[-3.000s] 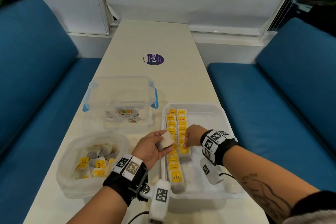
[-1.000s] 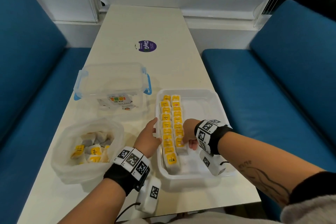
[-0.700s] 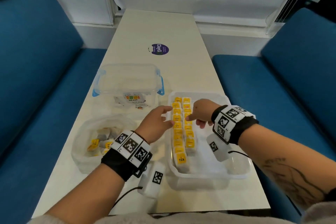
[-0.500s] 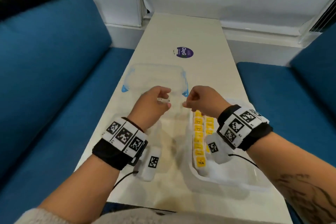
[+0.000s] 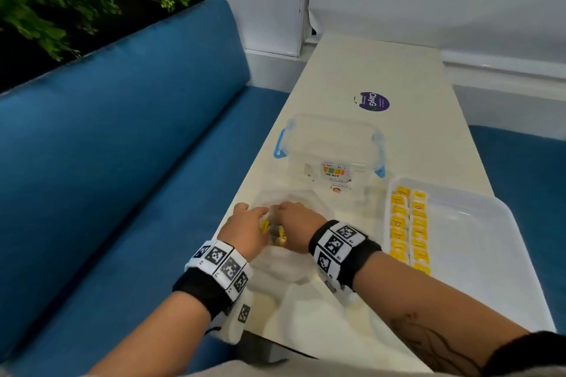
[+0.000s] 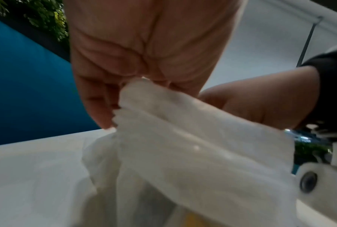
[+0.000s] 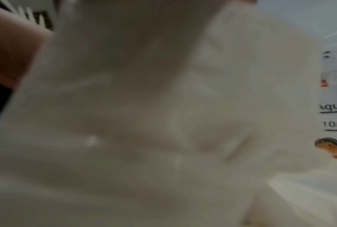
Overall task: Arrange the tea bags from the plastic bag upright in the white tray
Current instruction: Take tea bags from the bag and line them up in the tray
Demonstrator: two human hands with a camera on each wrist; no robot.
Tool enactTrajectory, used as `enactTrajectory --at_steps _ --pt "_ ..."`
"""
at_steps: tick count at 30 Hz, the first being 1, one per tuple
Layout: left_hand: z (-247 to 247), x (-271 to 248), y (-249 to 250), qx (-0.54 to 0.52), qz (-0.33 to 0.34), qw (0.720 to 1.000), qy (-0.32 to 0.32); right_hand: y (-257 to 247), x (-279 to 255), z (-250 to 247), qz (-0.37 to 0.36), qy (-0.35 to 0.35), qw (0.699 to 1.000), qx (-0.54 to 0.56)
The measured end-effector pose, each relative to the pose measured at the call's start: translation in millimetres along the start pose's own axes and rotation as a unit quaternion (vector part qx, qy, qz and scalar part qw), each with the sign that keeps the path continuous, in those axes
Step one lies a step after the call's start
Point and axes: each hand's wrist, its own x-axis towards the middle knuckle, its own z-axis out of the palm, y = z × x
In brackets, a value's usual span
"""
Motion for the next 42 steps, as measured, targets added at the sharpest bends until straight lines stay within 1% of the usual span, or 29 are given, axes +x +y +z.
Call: enactTrajectory --at_steps 2,4,7,10,13,15,16,18,23,25,27,28,29,31,34,36,39,42 --pt "3 -2 -1 0.017 0.012 1.0 -0.007 0 -1 7 0.01 -0.012 1.0 -0.013" --pt "6 -5 -1 0.02 0.03 0.999 0.012 -1 -6 9 0.003 -0.034 0.999 -0.039" --pt "10 -7 -1 0.007 0.048 0.998 0.04 -6 -16 7 -0.027 -0.048 0.99 -0.131" --pt "12 -7 -1 -0.006 0.059 0.997 0.056 -6 -17 9 -0.051 -0.043 0.983 -0.168" --pt "10 -8 -1 -0.011 0.063 0.996 0.061 -4 -13 11 -0.056 -0.016 0.983 -0.172" --pt "8 -9 1 -0.014 0.071 0.995 0.067 -7 -7 13 -0.084 -0.01 0.979 -0.188" --pt "8 -9 2 -0.017 0.076 0.994 0.071 -9 -4 14 -0.1 -0.021 0.972 -0.211" --pt "10 -10 4 -0.026 0.089 0.993 0.077 -12 1 18 -0.108 -0.064 0.958 -0.257" --pt "15 -11 1 -0.031 0.099 0.992 0.074 -15 10 23 -0.064 -0.125 0.949 -0.284" --pt "16 -10 0 -0.03 0.108 0.99 0.08 -14 9 24 -0.037 -0.138 0.956 -0.256" --pt "16 -9 0 -0.023 0.109 0.991 0.079 -8 7 25 -0.015 -0.093 0.983 -0.158" --pt "16 -9 1 -0.018 0.105 0.991 0.076 -5 5 25 -0.012 -0.07 0.991 -0.115" --pt "16 -9 1 -0.014 0.101 0.992 0.074 -4 3 23 -0.01 -0.064 0.993 -0.094" --pt "15 -9 1 -0.008 0.098 0.992 0.073 -1 1 18 -0.019 -0.057 0.995 -0.078" --pt "15 -8 2 -0.011 0.096 0.993 0.065 0 -5 7 -0.055 -0.04 0.996 -0.066" --pt "13 -6 2 -0.02 0.09 0.994 0.063 4 -7 2 -0.07 -0.004 0.997 -0.017" --pt "11 -2 2 -0.04 0.082 0.994 0.063 11 -9 -7 -0.06 0.036 0.995 0.075" --pt "11 0 4 -0.05 0.091 0.992 0.071 16 -10 -19 -0.05 0.06 0.99 0.117"
